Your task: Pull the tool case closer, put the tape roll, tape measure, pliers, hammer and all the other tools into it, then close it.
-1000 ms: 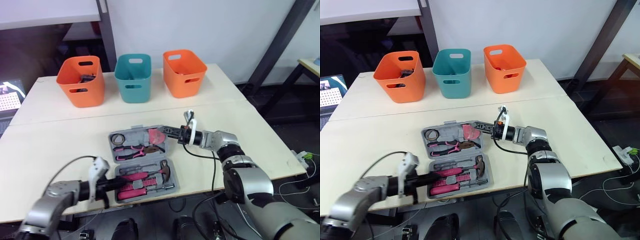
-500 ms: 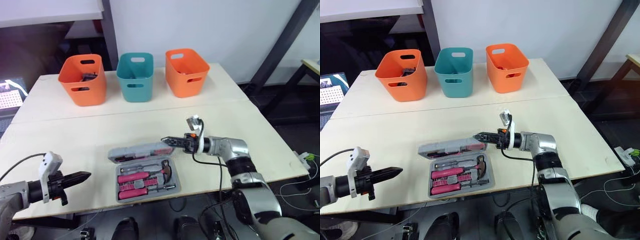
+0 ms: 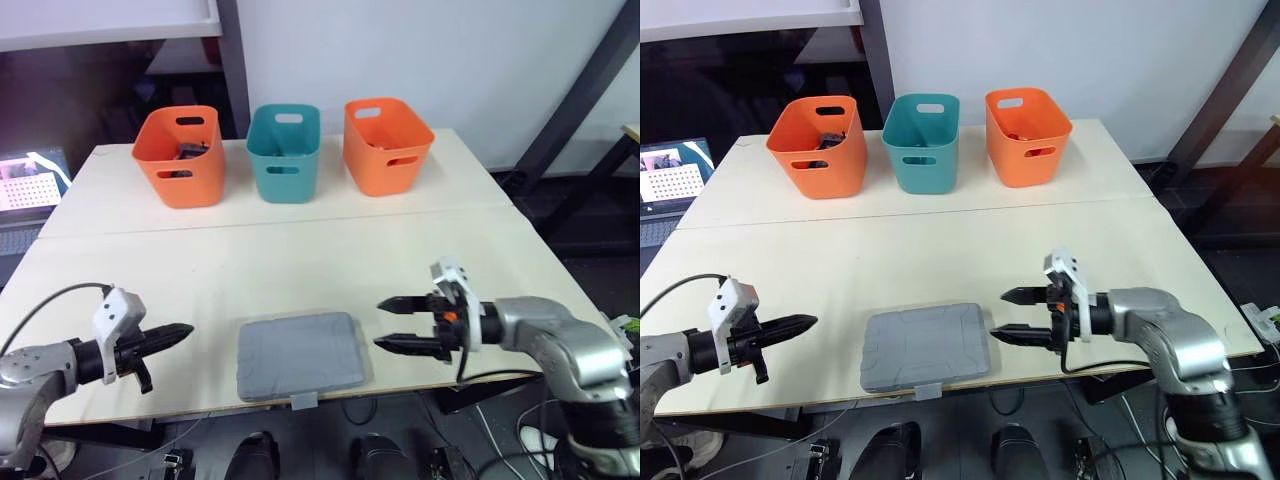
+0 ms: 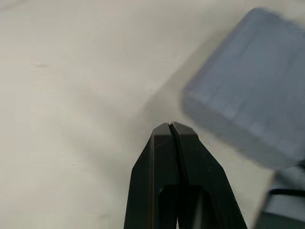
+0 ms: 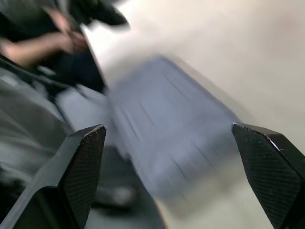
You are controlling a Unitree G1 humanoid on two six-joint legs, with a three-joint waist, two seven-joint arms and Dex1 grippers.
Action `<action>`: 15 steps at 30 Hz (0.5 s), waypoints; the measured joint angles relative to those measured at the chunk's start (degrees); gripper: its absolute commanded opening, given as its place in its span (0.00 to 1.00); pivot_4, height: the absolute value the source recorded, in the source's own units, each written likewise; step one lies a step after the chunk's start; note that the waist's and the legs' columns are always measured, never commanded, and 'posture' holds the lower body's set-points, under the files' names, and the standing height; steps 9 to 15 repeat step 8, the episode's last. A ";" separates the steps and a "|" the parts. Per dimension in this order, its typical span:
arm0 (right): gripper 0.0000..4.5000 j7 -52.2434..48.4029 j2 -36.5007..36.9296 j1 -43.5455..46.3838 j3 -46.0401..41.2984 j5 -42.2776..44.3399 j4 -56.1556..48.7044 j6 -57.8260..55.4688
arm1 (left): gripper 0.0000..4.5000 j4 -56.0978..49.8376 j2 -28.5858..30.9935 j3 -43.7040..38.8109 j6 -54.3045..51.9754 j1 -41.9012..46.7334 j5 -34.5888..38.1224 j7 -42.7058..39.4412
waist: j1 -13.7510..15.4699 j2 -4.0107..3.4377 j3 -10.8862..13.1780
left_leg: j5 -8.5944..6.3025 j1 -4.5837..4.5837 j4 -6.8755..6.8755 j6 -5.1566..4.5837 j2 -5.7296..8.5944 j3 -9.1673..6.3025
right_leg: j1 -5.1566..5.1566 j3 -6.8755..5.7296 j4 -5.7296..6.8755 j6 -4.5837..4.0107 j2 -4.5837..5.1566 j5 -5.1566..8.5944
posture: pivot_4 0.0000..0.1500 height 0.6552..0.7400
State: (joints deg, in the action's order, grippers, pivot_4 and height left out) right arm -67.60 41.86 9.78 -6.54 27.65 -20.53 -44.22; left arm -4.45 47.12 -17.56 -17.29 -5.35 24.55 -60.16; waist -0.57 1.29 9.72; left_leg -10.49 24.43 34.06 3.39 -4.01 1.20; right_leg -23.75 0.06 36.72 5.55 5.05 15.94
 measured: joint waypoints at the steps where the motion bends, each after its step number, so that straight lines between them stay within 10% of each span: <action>1: 0.99 0.97 0.45 -1.42 -1.24 -0.51 -0.87 1.67 | 0.00 1.14 0.02 0.26 0.71 1.04 -0.36 -0.17 | 0.00 0.00 0.00 | 0.00 0.00 0.01 0.00 0.00 0.00 | 0.03 0.00 -0.07 -0.03 0.00 -0.03 | 1.00 1.00; 15: 0.99 7.65 1.16 -11.90 -8.16 -2.66 -4.52 9.74 | 0.00 7.79 1.59 2.34 5.20 5.74 -4.34 -1.15 | -0.11 0.00 0.00 | -0.03 0.02 -0.01 0.03 0.00 0.04 | 0.25 -0.02 -0.47 -0.12 0.01 -0.11 | 1.00 1.00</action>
